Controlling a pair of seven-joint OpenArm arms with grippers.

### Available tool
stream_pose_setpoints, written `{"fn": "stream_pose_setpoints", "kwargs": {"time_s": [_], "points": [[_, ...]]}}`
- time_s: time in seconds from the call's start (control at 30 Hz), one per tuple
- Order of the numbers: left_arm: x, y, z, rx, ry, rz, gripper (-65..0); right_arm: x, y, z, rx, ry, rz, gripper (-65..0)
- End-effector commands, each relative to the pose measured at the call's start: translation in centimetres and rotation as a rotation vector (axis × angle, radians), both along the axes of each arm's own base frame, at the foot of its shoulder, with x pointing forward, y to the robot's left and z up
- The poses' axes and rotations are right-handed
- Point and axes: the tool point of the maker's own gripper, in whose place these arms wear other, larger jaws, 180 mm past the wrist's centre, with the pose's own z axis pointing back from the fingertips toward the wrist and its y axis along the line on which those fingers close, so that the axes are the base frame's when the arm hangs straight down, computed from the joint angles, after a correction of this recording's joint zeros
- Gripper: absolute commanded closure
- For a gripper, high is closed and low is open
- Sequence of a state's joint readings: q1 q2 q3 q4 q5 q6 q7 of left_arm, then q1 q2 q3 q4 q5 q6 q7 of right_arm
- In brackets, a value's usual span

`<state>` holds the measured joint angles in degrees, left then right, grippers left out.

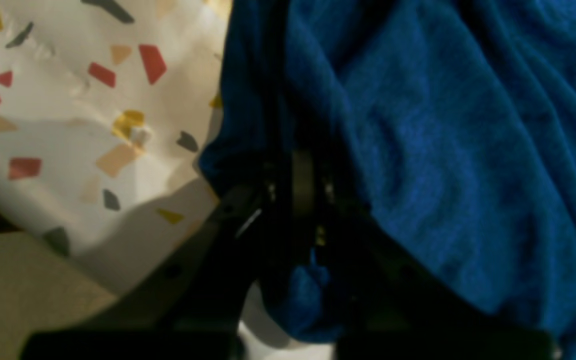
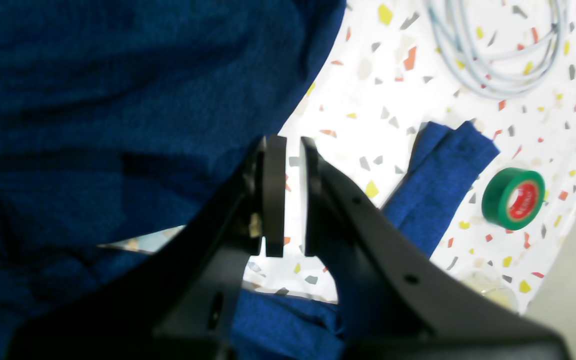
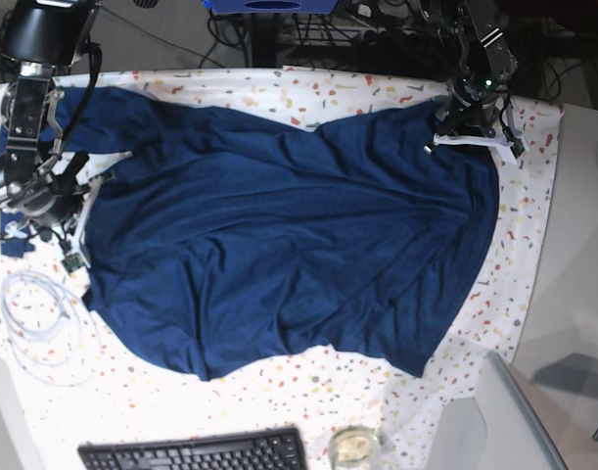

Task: Layout the t-shirt on the table in an organized manner, then fold the t-shirt properly
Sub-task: 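Hold the shirt corners with both grippers, keeping it spread, then hold the shirt edge with both grippers and adjust the left gripper's grip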

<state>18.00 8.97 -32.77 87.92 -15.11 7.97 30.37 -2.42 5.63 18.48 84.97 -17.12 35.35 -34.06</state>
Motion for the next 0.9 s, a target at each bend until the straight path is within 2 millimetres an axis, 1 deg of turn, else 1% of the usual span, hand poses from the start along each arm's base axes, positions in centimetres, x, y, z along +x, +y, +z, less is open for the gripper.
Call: {"fn": "stream_pose_setpoints", "kwargs": {"time_s": [0.0, 0.07, 0.1, 0.17, 0.27, 0.3, 0.33, 0.43, 0.67, 0.87], "points": [[0.5, 0.7, 1.2, 0.033, -0.034, -0.001, -0.8, 1.2, -0.5, 1.3, -0.009, -0.049, -0.003, -4.4], [0.4, 0.9, 1.9, 0.046, -0.044, -0.003, -2.6, 1.2, -0.4, 1.3, -0.009, -0.049, -0.001, -4.4], [0.3, 1.0, 2.1, 0.052, -0.047, -0.004, -4.6, 1.2, -0.4, 1.3, -0.009, -0.049, -0.001, -4.4], [0.3, 1.1, 2.5, 0.061, -0.053, -0.006, -11.0, 1.2, -0.4, 1.3, -0.009, -0.049, -0.001, -4.4], [0.3, 1.1, 2.5, 0.06, -0.052, -0.006, -22.5, 1.2, -0.4, 1.3, -0.009, -0.049, -0.001, -4.4], [0.3, 1.1, 2.5, 0.06, -0.052, -0.006, -25.0, 1.3, -0.4, 1.3, -0.009, -0.049, 0.0, -4.4], [0.3, 1.1, 2.5, 0.059, -0.052, -0.007, -26.0, 1.3, -0.4, 1.3, -0.009, -0.049, 0.0, -4.4], [0.6, 1.0, 2.5, 0.059, -0.057, -0.007, -26.0, 1.3, -0.4, 1.3, -0.009, -0.049, 0.0, -4.4], [0.0, 0.6, 1.1, 0.034, -0.024, -0.003, -25.8, 1.3, -0.4, 1.3, -0.009, -0.049, 0.0, -4.4], [0.0, 0.7, 1.1, 0.034, -0.024, -0.002, -25.7, 1.3, -0.4, 1.3, -0.009, -0.049, 0.0, -4.4]]}}
